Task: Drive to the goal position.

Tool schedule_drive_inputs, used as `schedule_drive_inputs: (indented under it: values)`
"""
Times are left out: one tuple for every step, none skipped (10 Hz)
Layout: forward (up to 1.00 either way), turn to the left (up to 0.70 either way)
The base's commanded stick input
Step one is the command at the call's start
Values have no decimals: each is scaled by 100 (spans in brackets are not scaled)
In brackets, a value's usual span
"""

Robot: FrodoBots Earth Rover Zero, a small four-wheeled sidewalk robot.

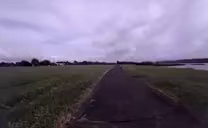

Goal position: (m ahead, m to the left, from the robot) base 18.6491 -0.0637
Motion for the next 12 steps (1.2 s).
schedule_drive_inputs:
  values:
    - [45,0]
    - [45,0]
    - [45,0]
    - [45,0]
    - [45,0]
    - [45,0]
    - [45,0]
    - [45,0]
    - [45,0]
    - [45,0]
    - [45,0]
    - [45,0]
